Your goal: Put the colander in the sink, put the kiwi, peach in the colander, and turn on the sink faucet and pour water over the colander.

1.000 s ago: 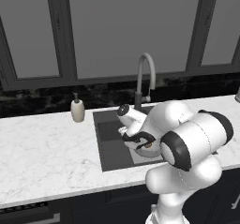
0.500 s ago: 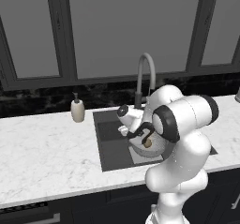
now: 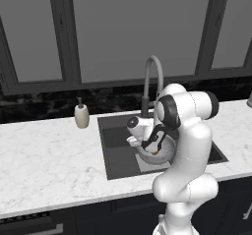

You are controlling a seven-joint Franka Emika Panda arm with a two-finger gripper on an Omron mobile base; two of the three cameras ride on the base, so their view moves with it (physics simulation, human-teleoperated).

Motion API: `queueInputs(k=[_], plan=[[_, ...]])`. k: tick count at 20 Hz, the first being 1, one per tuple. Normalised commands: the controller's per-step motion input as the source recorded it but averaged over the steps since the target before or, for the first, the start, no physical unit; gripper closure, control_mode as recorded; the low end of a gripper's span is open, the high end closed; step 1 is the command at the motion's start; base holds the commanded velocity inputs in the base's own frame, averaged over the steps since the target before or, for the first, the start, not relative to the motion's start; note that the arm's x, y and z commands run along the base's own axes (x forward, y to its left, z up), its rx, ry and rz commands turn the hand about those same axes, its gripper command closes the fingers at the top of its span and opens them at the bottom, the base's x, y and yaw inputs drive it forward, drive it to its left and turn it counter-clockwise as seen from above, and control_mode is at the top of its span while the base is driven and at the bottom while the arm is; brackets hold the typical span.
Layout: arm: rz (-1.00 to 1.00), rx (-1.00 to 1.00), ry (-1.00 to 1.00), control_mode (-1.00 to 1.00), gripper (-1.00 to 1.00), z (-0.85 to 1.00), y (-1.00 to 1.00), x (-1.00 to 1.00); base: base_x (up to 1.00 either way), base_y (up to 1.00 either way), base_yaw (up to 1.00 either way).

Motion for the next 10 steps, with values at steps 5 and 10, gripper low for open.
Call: queueInputs(k=[5, 10], plan=[[0.00, 0.05, 0.00, -1.00, 1.00, -0.52, -0.35, 0.04, 0.00, 0.00, 0.00], [0.00, 0.06, 0.00, -1.00, -1.00, -0.37, -0.39, 0.01, 0.00, 0.00, 0.00]])
